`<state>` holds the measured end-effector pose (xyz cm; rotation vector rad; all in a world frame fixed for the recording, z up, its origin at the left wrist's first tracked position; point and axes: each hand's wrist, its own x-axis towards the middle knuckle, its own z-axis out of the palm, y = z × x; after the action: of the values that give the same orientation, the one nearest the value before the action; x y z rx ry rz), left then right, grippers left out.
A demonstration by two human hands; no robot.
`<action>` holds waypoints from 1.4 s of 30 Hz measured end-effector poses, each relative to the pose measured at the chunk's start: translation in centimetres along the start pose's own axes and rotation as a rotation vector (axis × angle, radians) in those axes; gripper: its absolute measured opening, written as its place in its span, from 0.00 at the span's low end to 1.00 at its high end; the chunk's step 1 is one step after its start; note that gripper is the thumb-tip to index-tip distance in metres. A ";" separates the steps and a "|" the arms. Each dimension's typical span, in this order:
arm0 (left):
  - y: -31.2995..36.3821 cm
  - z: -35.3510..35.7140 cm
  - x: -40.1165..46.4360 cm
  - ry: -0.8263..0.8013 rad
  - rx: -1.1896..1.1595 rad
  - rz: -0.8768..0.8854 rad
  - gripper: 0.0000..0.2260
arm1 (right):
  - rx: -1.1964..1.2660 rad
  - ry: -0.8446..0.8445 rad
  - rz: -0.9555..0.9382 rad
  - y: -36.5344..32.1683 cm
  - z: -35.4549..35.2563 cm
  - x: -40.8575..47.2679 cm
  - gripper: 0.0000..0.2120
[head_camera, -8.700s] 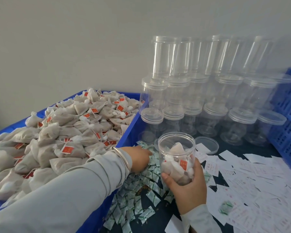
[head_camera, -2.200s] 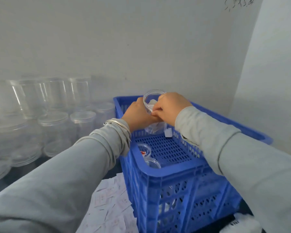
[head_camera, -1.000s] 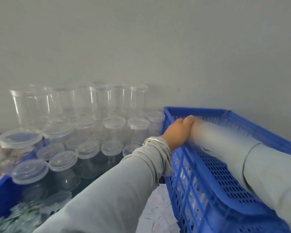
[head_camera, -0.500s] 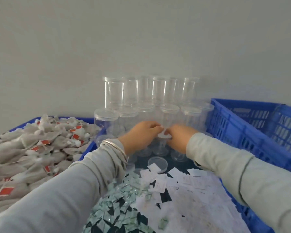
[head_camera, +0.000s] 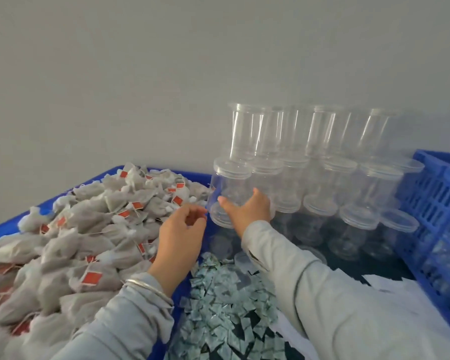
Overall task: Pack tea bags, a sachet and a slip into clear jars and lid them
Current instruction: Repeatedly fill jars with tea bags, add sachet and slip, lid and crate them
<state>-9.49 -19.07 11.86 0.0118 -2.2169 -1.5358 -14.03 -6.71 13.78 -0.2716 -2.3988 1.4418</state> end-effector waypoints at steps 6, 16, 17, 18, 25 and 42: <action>0.0 -0.1 -0.4 0.023 -0.005 0.063 0.14 | 0.112 0.450 -0.145 -4.4 1.4 2.8 0.44; -0.1 0.3 -0.7 -0.028 -0.054 0.060 0.12 | -0.074 0.302 0.121 -9.0 -1.1 9.7 0.47; -0.2 0.3 -0.7 -0.031 -0.054 0.062 0.12 | -0.075 0.298 0.118 -9.1 -1.0 9.7 0.44; -0.2 0.2 -0.7 -0.033 -0.055 0.063 0.13 | -0.069 0.293 0.109 -9.2 -1.1 9.6 0.43; -0.2 0.2 -0.8 -0.042 -0.039 0.055 0.12 | 0.051 0.396 -0.217 -9.4 -3.5 6.6 0.47; 2.5 0.7 -4.3 -0.878 -0.067 0.154 0.26 | 0.465 -0.632 -0.107 10.6 -8.2 -10.0 0.39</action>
<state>-5.26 -16.43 12.41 -1.0037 -2.6836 -1.7215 -1.82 1.73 6.16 0.4859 -2.3439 2.2144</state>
